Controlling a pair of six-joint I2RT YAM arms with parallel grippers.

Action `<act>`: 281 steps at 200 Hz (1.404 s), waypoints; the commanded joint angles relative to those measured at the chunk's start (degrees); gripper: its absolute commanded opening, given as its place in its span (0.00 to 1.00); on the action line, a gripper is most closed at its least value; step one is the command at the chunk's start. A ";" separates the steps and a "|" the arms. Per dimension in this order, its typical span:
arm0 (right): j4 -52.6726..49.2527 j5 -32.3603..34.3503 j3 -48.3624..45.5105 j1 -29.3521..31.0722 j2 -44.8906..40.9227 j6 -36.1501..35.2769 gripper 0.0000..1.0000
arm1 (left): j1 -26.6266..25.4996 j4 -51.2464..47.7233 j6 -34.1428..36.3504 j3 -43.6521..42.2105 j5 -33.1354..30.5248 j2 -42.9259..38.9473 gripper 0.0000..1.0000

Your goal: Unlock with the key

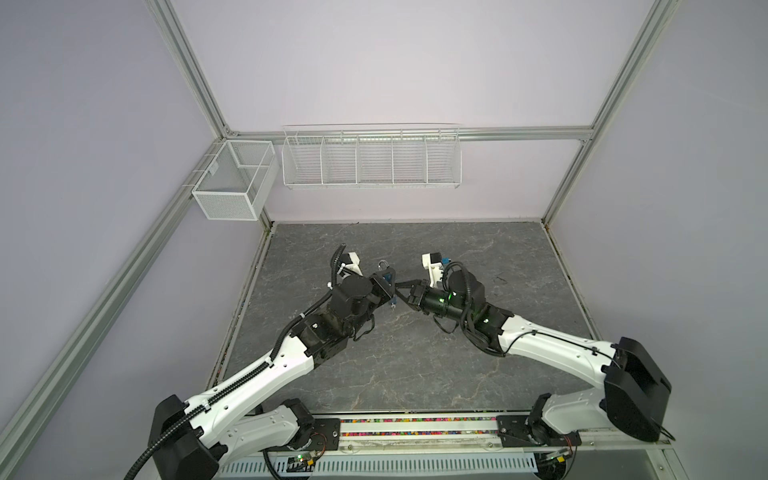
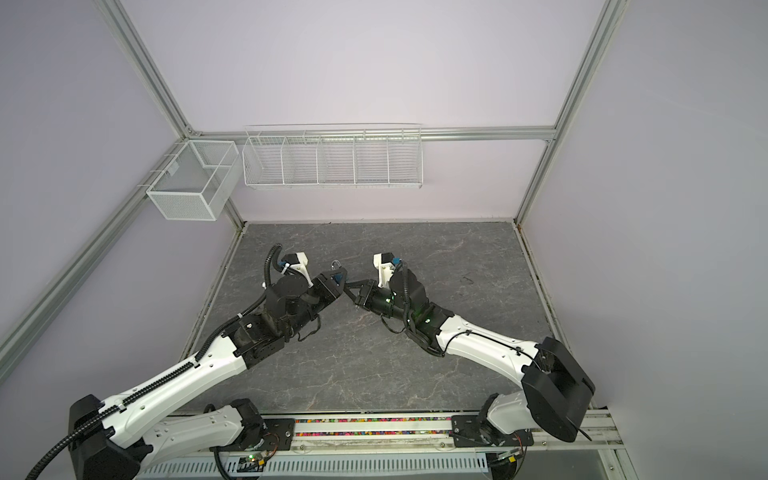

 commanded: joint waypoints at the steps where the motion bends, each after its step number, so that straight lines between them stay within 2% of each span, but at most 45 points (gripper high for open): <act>1: 12.46 -3.87 1.21 0.49 -2.13 3.76 0.06 | -1.47 2.93 -3.73 -1.09 8.79 1.47 0.00; 37: 12.52 -5.01 1.71 0.50 -2.72 5.18 0.06 | -0.78 2.98 -5.30 -1.74 8.73 2.10 0.00; 63: 14.14 -5.33 1.94 0.51 -2.76 5.96 0.06 | -0.72 11.63 -7.08 -4.14 12.64 3.43 0.00; 121: 18.69 -6.19 1.97 0.43 -2.25 6.47 0.06 | -0.79 10.25 -5.11 -2.53 13.05 3.61 0.00; 167: 9.96 -3.84 2.33 0.36 -4.98 0.76 0.06 | -0.69 8.48 -3.56 -1.44 11.68 2.39 0.00; 220: 17.56 -3.85 0.09 0.07 -3.83 4.42 0.06 | -0.60 11.90 -5.54 -2.68 12.74 2.08 0.00; 281: 14.73 -3.46 0.35 0.20 -5.22 2.31 0.06 | -0.55 11.10 -5.59 -2.47 12.45 2.21 0.00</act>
